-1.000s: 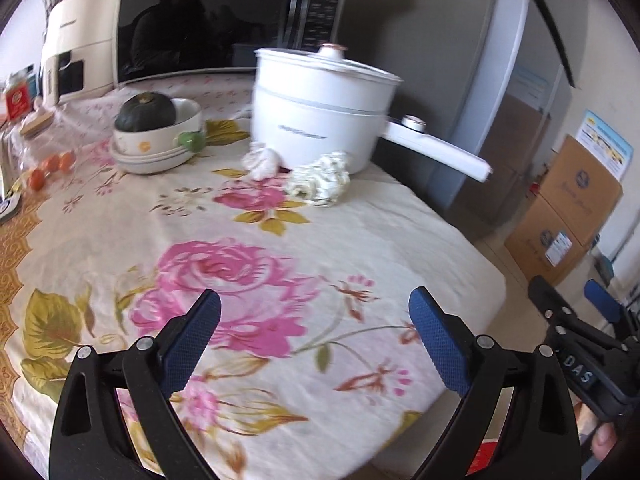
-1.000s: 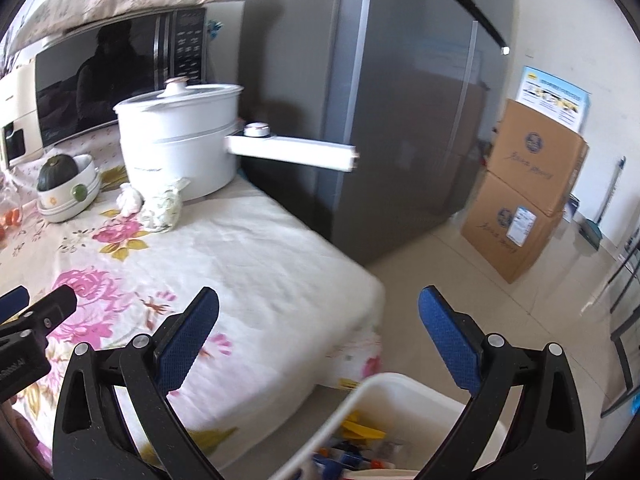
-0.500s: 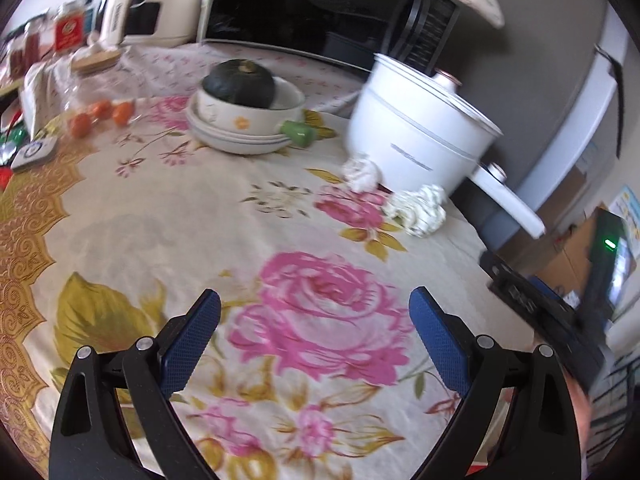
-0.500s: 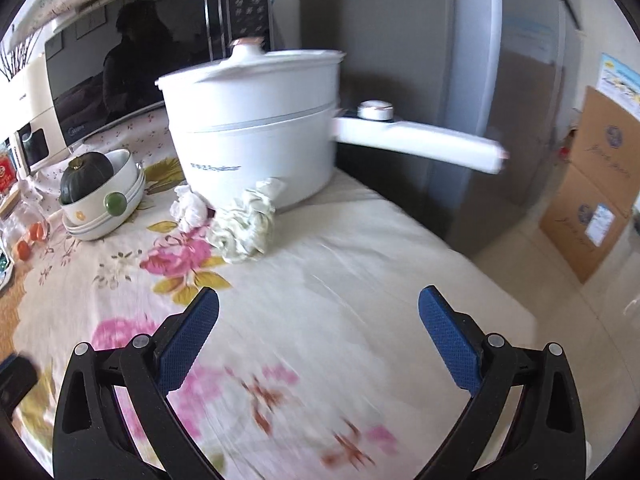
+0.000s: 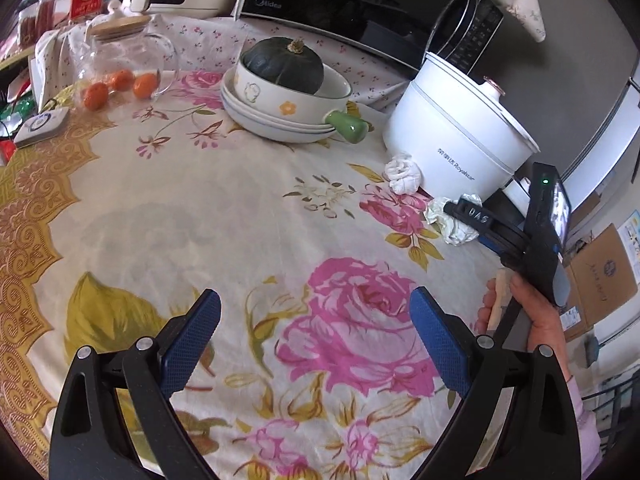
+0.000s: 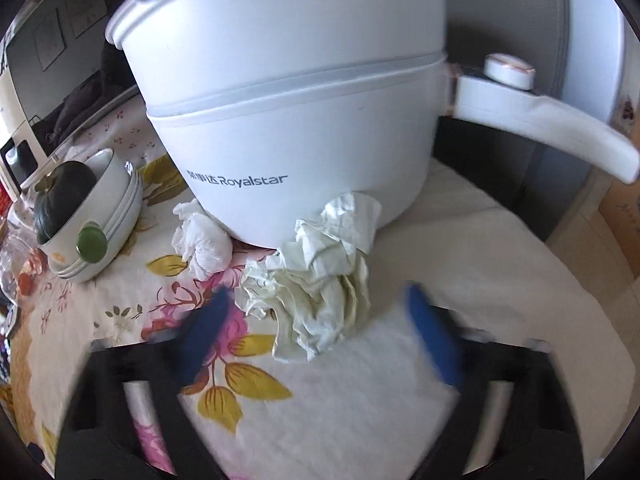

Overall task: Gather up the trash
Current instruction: 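Grasp a white tissue with the left gripper while the right gripper grasps a crumpled tissue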

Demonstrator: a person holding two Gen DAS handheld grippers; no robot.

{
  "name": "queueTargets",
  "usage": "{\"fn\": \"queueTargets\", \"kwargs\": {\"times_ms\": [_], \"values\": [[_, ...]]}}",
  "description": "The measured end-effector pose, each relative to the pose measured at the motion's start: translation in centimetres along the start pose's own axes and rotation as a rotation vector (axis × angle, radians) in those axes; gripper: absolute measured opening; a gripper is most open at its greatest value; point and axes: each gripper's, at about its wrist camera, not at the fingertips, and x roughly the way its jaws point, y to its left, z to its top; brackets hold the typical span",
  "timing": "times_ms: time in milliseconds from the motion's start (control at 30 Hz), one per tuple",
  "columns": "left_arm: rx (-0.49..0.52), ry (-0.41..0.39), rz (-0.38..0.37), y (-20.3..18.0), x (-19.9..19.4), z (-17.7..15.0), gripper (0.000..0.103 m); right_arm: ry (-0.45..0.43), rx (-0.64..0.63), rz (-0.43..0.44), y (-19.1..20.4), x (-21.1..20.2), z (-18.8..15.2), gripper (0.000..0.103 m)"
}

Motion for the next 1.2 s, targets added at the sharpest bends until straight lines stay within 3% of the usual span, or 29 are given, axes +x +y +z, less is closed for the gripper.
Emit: {"fn": "queueTargets", "kwargs": {"times_ms": [67, 233, 400, 500, 700, 900, 967, 1200], "values": [[0.022, -0.009, -0.002, -0.7, 0.7, 0.2, 0.092, -0.022, -0.002, 0.025, -0.3, -0.5, -0.3, 0.023], [0.19, -0.006, -0.076, -4.5, 3.0, 0.4, 0.092, -0.065, 0.009, 0.089, -2.3, -4.3, -2.5, 0.022], [0.374, -0.046, -0.116, -8.3, 6.2, 2.1, 0.092, -0.148, -0.038, 0.068, -5.7, -10.0, -4.5, 0.022], [0.411, -0.017, -0.123, -9.8, 9.5, 3.7, 0.092, -0.184, -0.074, 0.055, -7.8, -12.4, -4.8, 0.022], [0.482, 0.031, -0.047, -12.8, 15.3, 5.8, 0.092, -0.207, -0.132, 0.084, -9.1, -13.5, -4.5, 0.022], [0.526, 0.045, -0.011, -14.5, 18.5, 7.2, 0.092, -0.197, -0.135, 0.138, -9.1, -12.7, -5.2, 0.023], [0.535, 0.059, -0.006, -14.6, 19.5, 7.9, 0.089, -0.194, -0.141, 0.145, -9.0, -12.6, -5.4, 0.023], [0.598, 0.099, -0.017, -15.0, 21.7, 9.2, 0.06, -0.199, -0.133, 0.138, -9.5, -12.4, -5.7, 0.023]]}}
